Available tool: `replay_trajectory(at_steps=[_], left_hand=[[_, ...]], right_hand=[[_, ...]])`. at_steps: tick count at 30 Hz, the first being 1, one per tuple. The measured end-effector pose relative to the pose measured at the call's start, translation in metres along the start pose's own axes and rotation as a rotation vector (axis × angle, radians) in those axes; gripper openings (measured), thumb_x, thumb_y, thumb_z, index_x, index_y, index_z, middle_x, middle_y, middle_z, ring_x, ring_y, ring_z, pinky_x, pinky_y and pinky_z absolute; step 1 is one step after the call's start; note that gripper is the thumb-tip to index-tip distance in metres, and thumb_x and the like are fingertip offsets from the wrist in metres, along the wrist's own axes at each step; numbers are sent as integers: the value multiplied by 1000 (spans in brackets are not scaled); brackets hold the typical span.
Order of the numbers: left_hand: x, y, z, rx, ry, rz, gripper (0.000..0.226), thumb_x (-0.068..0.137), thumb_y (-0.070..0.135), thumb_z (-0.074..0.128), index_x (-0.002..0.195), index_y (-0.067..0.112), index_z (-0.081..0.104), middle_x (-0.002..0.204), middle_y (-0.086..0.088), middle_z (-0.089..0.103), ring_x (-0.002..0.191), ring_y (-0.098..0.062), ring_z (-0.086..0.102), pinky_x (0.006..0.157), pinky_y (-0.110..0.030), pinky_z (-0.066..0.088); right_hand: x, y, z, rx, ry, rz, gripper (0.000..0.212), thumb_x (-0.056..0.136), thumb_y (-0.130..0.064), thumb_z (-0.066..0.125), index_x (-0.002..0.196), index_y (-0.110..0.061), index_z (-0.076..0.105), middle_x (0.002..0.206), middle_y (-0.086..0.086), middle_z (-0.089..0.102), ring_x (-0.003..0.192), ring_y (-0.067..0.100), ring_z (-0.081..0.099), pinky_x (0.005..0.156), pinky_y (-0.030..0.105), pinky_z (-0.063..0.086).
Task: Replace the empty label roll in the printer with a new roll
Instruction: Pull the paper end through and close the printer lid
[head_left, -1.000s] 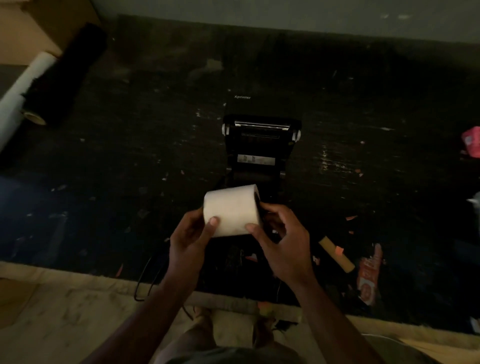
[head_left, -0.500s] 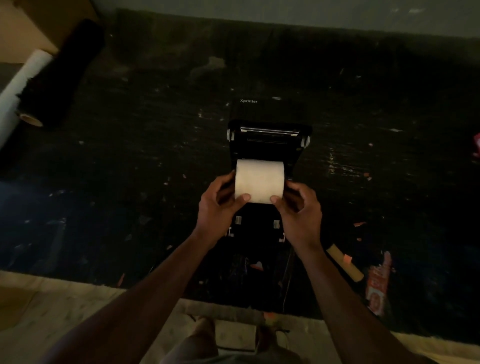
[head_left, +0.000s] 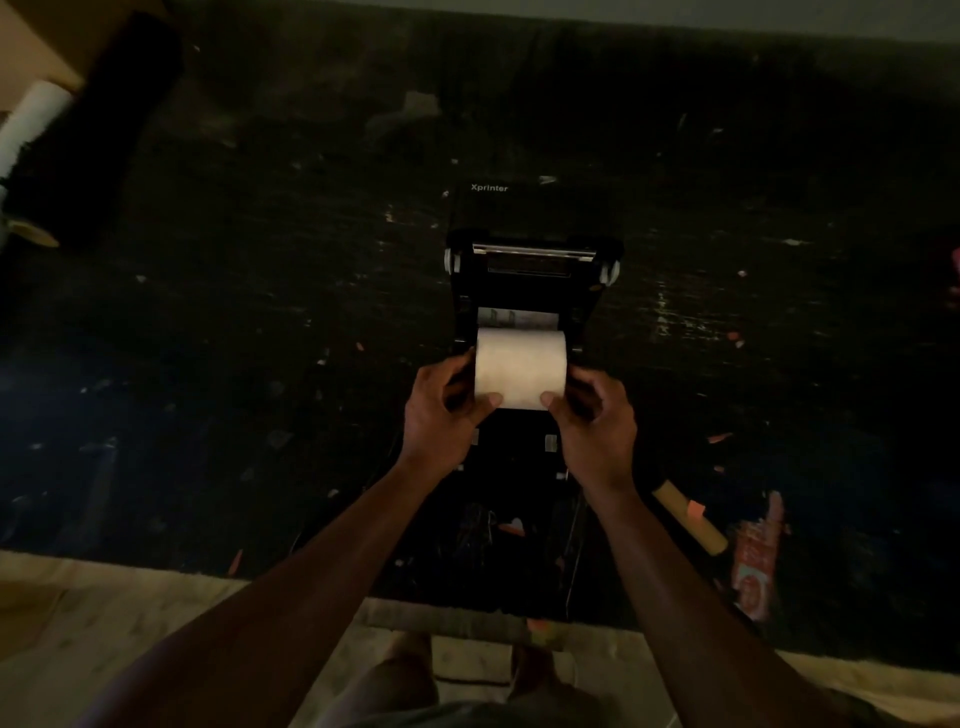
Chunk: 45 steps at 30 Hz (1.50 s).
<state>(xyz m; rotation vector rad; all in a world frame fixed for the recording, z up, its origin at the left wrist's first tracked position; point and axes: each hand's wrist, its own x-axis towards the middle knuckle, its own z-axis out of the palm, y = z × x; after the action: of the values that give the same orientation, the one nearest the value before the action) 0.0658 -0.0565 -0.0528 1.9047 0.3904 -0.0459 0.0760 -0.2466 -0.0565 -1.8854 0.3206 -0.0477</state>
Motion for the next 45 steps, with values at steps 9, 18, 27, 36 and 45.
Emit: replay_trajectory(at_steps=[9, 18, 27, 36, 45], left_hand=[[0, 4, 0, 55, 14, 56, 65, 86, 22, 82, 145, 19, 56, 136, 0, 54, 110, -10, 66, 79, 0, 47], [5, 0, 0, 134, 13, 74, 63, 84, 13, 83, 142, 13, 58, 134, -6, 51, 104, -10, 66, 80, -1, 50], [0, -1, 3, 201, 81, 6, 50, 84, 25, 83, 132, 23, 67, 96, 8, 70, 79, 2, 67, 71, -4, 51], [4, -1, -12, -119, 21, -284, 23, 77, 19, 88, 95, 23, 75, 89, -3, 80, 76, -14, 76, 75, -30, 62], [14, -2, -27, -100, -192, -376, 23, 82, 18, 85, 100, 6, 80, 83, -8, 76, 72, -11, 71, 68, -20, 61]], right_hand=[[-1, 0, 8, -60, 19, -35, 40, 82, -16, 83, 118, -10, 67, 122, -1, 53, 108, 13, 64, 91, 13, 52], [-2, -2, 14, -109, 51, -1, 37, 82, -11, 82, 117, -10, 69, 124, 4, 50, 101, 14, 65, 78, -4, 44], [-12, -13, 11, -195, 69, 53, 30, 87, -21, 79, 116, -13, 75, 100, 4, 75, 82, 9, 71, 66, -2, 46], [-4, -22, 1, 39, 35, 378, 6, 79, -19, 84, 83, -22, 80, 76, -1, 77, 63, 4, 69, 66, 23, 54], [15, -18, -12, -90, -191, 376, 13, 76, -21, 88, 72, -27, 77, 92, 2, 79, 84, 12, 69, 84, 30, 57]])
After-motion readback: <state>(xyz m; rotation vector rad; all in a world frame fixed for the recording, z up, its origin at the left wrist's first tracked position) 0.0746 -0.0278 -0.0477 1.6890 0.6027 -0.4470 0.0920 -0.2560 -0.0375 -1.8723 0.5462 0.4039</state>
